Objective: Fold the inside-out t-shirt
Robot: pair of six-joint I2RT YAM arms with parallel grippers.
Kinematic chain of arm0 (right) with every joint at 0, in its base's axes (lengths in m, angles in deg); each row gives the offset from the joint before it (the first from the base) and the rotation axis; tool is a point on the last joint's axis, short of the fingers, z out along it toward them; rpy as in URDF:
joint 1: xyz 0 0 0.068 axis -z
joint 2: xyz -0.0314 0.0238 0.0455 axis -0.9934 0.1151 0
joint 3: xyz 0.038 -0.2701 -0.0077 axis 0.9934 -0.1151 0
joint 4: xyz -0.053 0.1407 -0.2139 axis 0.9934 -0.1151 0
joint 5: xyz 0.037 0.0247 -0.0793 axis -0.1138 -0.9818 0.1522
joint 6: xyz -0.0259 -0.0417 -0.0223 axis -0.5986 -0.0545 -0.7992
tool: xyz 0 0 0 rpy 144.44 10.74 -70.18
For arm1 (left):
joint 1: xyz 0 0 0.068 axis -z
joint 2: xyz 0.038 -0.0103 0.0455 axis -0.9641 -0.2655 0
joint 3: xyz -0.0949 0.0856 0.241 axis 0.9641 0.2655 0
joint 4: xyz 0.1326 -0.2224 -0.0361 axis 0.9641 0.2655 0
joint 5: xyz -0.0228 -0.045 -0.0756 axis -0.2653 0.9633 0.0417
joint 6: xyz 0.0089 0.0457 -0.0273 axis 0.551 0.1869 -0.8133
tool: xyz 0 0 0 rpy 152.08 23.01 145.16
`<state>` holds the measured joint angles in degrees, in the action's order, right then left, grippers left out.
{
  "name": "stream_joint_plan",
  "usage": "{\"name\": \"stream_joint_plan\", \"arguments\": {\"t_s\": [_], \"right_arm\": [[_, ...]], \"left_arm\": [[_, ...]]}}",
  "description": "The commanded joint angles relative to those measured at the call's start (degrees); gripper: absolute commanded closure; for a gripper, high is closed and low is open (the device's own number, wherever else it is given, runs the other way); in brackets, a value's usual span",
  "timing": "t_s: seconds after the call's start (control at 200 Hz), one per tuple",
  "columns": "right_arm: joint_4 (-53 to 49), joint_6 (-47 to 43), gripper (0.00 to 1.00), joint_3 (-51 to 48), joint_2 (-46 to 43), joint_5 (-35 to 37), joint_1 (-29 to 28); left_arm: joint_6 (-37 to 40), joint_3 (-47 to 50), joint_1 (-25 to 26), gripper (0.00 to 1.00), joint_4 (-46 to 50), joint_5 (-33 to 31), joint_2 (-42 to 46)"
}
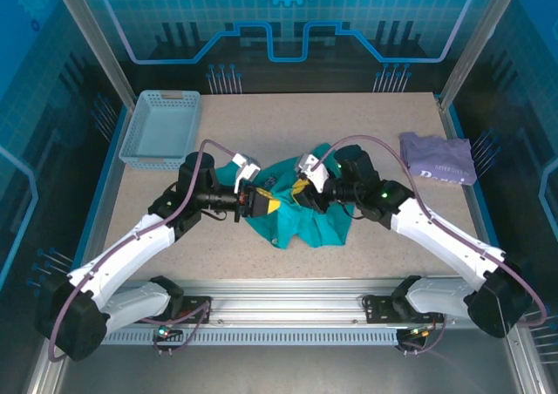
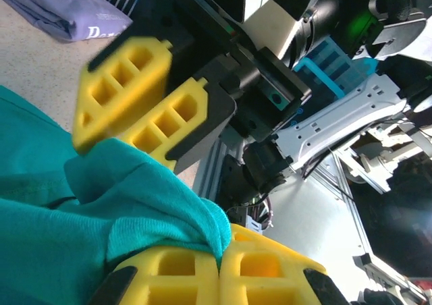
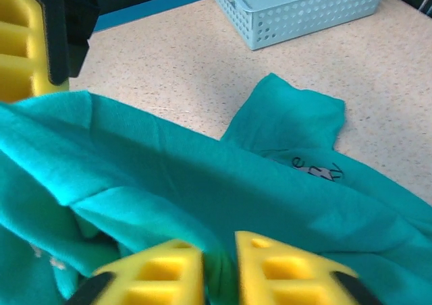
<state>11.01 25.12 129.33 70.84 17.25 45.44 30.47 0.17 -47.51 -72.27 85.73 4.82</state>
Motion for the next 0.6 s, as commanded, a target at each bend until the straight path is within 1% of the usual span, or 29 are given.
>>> {"name": "stream_joint_plan", "arguments": {"t_s": [0.0, 0.02, 0.065, 0.08, 0.11, 0.13, 0.205, 0.265, 0.36, 0.43, 0.51, 0.595], "right_arm": [[-0.23, 3.15, 0.99, 1.67, 1.37, -9.67, 0.88], [0.49, 4.73, 1.0, 1.39, 1.13, -12.0, 1.72], [3.64, 9.22, 1.0, -0.23, 0.15, -17.15, 3.8], [5.1, 11.04, 1.0, -0.9, -0.21, -18.76, 4.52], [9.17, 15.21, 1.0, -2.53, -0.96, -21.41, 5.51], [12.34, 18.19, 1.0, -3.76, -1.31, -22.73, 6.05], [23.52, 27.91, 1.0, -7.57, -1.22, -25.41, 5.76], [26.87, 32.84, 1.0, -7.93, 0.08, -24.72, 4.98], [29.02, 35.47, 1.0, -8.57, 1.05, -21.41, 4.23], [30.55, 37.14, 1.0, -9.13, 1.34, -19.65, 4.26], [30.83, 37.98, 1.0, -9.39, 1.63, -17.85, 4.24], [30.83, 38.29, 1.0, -9.79, 1.43, -16.12, 4.22]], "left_arm": [[1.87, -2.47, -0.55, 1.0, 5.29, -15.98, 3.13], [1.41, -2.65, -0.55, 1.0, 7.08, -21.41, 3.5], [-0.23, -3.39, -0.55, 1.0, 11.9, -36.71, 3.97], [-0.66, -3.61, -0.6, 1.0, 13.55, -40.49, 4.03], [-0.46, -4.15, -0.55, 0.97, 16.1, -45.68, 3.92], [0.43, -4.44, -0.56, 0.95, 17.29, -47.04, 3.75], [1.71, -6.03, -0.46, 0.85, 21.05, -49.07, 2.66], [1.13, -7.02, -0.38, 0.8, 23.29, -49.31, 2.13], [0.4, -7.17, 0.34, 0.7, 24.71, -48.25, 3.31], [-0.12, -6.46, 1.3, 0.66, 24.61, -47.42, 5.48], [-1.04, -6.05, 2.68, 0.62, 25.31, -46.08, 8.06], [-2.42, -5.66, 4.5, 0.62, 25.01, -43.46, 10.06]]}}
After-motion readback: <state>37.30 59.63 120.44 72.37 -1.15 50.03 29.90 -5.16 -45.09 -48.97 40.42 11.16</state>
